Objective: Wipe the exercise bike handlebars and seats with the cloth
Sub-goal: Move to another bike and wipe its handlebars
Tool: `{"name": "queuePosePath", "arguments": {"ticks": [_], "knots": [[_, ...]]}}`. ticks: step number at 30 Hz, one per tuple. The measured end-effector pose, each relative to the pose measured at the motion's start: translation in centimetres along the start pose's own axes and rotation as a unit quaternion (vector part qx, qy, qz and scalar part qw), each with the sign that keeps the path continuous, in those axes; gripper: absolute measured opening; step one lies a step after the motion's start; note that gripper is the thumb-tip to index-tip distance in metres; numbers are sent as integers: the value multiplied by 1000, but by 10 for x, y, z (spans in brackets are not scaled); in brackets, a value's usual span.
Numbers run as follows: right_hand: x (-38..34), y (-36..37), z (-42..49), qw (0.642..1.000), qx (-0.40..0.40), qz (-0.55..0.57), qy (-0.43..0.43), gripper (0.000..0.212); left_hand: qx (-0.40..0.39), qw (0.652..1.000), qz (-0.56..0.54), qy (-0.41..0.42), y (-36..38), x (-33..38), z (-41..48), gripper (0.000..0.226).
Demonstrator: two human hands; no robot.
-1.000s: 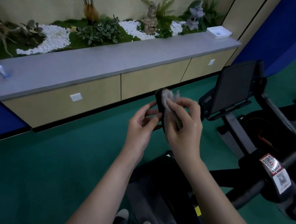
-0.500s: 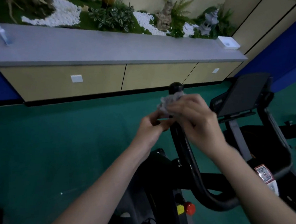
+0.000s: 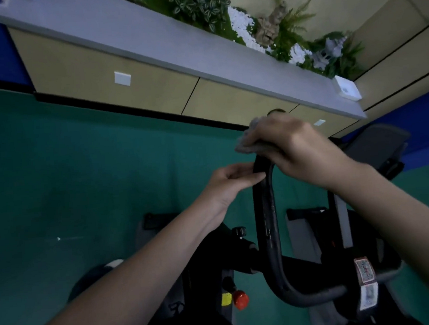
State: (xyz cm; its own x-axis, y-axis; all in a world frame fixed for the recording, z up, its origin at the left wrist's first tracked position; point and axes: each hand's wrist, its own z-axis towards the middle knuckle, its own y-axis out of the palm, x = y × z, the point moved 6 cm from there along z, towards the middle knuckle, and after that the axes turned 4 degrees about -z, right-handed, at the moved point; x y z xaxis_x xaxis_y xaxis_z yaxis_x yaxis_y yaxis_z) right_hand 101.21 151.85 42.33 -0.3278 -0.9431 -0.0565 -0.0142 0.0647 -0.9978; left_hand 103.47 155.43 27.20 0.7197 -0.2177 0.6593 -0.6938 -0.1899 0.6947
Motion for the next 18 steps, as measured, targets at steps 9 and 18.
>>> {"name": "queuePosePath", "arguments": {"ticks": [9,18], "knots": [[-7,14,-6,1000,25,-2,5,15,16,999,-29,-22,-2,-15,-3,17],[-5,16,-15,996,85,14,4,10,1,999,-33,-14,-3,-13,-4,16]]}}
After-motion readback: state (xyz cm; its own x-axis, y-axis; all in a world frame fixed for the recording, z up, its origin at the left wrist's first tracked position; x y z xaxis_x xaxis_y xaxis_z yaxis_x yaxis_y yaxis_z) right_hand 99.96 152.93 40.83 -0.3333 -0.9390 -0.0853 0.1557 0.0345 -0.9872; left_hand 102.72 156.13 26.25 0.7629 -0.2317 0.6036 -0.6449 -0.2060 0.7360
